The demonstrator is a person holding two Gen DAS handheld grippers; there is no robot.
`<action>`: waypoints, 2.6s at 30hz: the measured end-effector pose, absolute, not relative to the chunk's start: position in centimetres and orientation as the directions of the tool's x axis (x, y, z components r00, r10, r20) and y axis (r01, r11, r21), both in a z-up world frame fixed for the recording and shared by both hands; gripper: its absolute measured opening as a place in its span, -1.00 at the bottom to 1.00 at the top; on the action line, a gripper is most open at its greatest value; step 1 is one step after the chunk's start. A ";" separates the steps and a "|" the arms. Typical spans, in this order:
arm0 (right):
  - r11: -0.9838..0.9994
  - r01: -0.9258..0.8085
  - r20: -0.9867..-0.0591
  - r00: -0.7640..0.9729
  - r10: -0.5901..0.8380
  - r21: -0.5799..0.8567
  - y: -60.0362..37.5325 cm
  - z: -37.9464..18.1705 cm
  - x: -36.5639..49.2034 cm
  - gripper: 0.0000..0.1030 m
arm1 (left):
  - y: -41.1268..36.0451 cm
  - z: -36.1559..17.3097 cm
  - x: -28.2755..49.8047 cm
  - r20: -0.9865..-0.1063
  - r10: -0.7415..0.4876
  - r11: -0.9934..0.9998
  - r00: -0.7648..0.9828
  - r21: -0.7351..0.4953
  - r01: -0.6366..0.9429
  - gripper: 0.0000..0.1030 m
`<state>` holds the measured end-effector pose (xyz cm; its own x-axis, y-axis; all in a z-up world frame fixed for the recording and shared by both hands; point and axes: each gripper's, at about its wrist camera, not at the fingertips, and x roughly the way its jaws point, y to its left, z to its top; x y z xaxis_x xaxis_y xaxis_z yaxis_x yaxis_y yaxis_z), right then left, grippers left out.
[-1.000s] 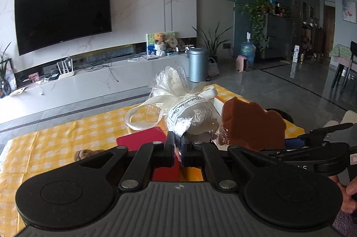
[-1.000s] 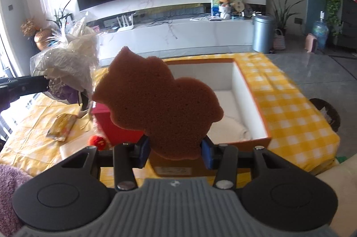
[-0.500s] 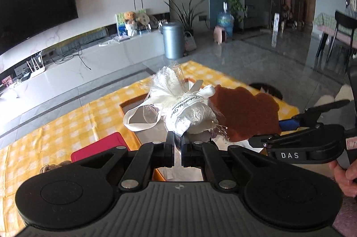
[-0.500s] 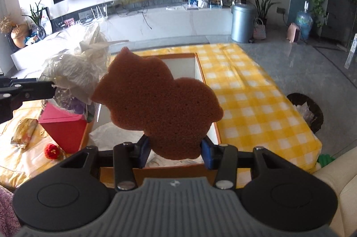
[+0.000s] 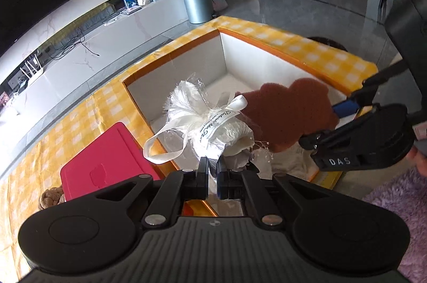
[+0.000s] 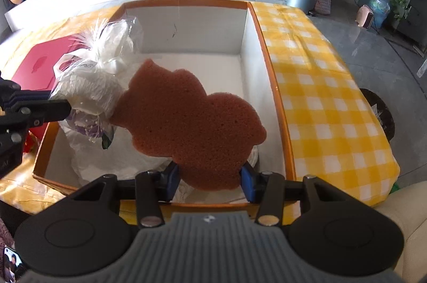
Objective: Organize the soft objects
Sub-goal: 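Carry sponge and bundle over the orange box and open both tools, then withdraw both tools from the box back over the table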
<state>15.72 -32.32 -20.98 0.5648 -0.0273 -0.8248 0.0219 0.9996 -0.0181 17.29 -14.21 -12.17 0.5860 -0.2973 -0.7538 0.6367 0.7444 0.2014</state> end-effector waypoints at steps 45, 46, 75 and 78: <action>0.993 0.091 -0.726 0.677 -0.117 -0.074 -28.1 -15.2 6.5 0.39 | -5.7 -5.0 10.2 -0.612 -0.329 0.832 0.719 0.171 0.527 -0.17; 0.994 0.090 -0.720 0.685 -0.109 -0.066 -27.7 -15.2 6.0 0.39 | -5.2 -5.0 9.8 -0.611 -0.323 0.839 0.723 0.169 0.517 -0.17; 0.993 -0.111 -0.675 0.730 0.109 0.041 -13.7 -18.7 0.7 0.39 | 11.2 -9.1 4.0 -0.630 -0.183 0.983 0.754 -0.111 0.146 -0.11; 0.990 -0.137 -0.673 0.731 0.113 0.017 -12.4 -18.8 0.9 0.39 | 12.3 -9.3 4.1 -0.647 -0.181 0.983 0.741 -0.126 0.130 -0.11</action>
